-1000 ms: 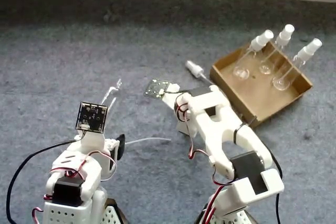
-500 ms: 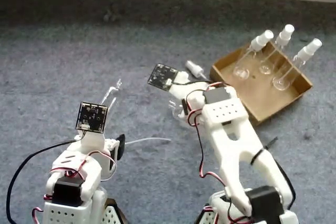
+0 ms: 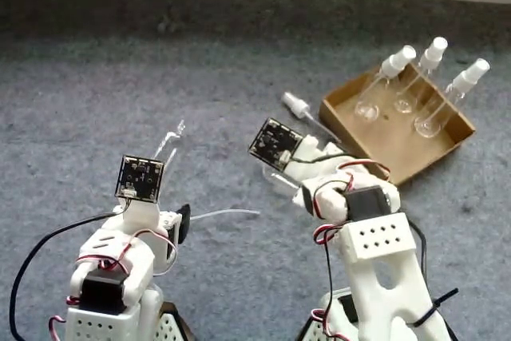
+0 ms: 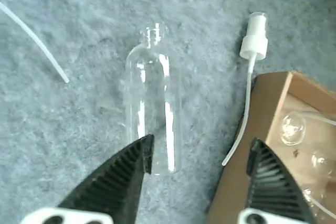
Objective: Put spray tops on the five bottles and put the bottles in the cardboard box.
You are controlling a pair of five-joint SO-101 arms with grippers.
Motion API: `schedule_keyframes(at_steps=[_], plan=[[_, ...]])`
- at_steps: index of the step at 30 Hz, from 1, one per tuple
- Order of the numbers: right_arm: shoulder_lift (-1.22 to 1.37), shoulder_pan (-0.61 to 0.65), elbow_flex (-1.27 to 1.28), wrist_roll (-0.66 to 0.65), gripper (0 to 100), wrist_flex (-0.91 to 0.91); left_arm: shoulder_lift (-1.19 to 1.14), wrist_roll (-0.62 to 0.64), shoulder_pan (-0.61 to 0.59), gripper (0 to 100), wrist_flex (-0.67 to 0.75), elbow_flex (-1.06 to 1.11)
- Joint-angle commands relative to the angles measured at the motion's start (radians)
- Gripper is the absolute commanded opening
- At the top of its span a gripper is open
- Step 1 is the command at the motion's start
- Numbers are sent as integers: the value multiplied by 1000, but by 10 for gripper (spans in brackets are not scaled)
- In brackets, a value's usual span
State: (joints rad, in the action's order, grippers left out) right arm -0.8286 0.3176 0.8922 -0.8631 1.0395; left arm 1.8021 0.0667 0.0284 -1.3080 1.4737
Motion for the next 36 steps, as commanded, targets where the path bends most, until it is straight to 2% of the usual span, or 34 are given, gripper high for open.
schedule_keyframes(at_steps=[1, 4, 11, 17, 21, 27, 29, 31, 36], plan=[[101, -13, -81, 68, 314, 19, -2, -11, 16, 175, -3, 1], [254, -13, -225, 123, 314, 62, -2, -11, 15, 176, -3, 2], [602, 51, -599, 130, 307, 326, -2, -11, 15, 178, 41, 50], [774, 58, -794, 203, 86, 364, -1, -12, 13, 178, 40, 48], [820, 81, -845, 201, 2, 364, -1, -81, 13, 175, 40, 48], [845, 120, -846, 198, 14, 364, -1, -94, 13, 175, 40, 45], [846, 130, -846, 161, 26, 364, -1, -95, 13, 175, 40, 45], [848, 128, -843, 114, 70, 366, -1, -95, 13, 175, 40, 42], [848, 131, -842, 100, 220, 366, -1, -95, 13, 175, 40, 39]])
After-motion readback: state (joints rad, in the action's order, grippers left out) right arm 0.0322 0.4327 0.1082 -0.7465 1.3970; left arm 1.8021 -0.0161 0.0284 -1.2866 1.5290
